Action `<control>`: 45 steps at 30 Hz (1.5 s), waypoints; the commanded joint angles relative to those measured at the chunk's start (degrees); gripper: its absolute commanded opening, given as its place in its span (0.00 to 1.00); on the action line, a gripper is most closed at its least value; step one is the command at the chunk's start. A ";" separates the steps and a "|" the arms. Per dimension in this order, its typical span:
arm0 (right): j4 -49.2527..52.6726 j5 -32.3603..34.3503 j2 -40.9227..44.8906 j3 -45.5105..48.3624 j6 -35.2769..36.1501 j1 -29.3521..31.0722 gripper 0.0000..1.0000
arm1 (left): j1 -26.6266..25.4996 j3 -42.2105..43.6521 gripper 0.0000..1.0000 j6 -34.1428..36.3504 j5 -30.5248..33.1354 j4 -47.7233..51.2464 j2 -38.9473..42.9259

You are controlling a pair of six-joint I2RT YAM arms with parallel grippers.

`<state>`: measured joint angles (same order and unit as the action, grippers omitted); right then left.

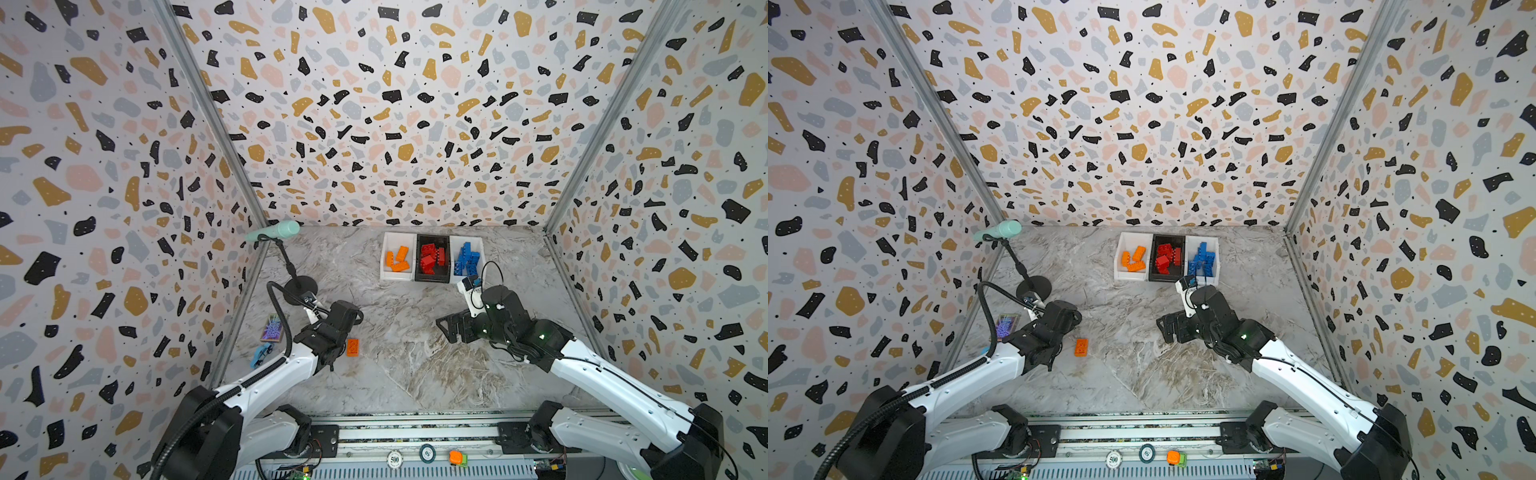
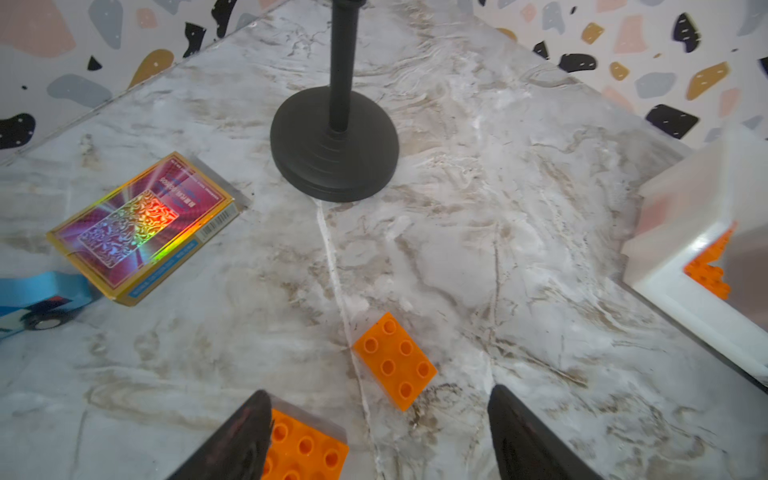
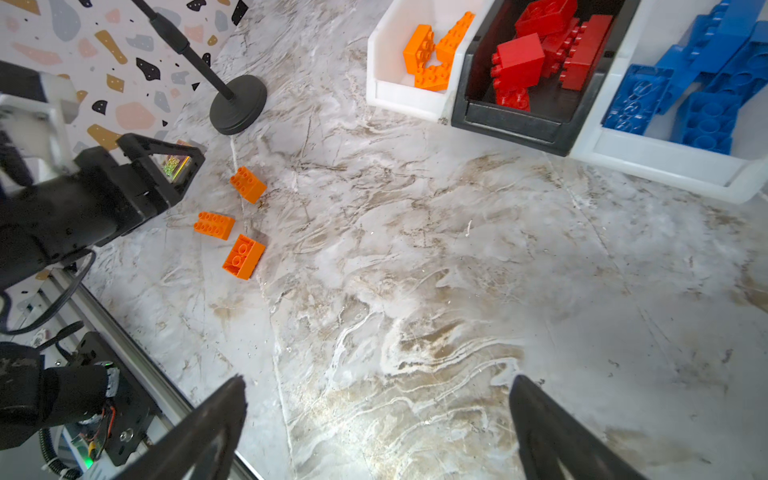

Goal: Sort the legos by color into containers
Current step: 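Return the left gripper to the orange bricks and grasp one, then carry the orange brick with the left gripper into the white bin and release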

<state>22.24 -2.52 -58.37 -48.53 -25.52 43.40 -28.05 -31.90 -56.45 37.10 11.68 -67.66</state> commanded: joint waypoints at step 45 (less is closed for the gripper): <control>0.33 1.35 2.42 3.47 3.51 -7.58 0.99 | 6.37 -17.29 0.36 7.29 -13.85 -1.35 -33.30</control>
<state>21.89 -0.89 -57.60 -45.04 -22.79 36.36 -21.91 -48.75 -52.01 26.85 7.03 -99.74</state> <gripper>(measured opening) 0.989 0.368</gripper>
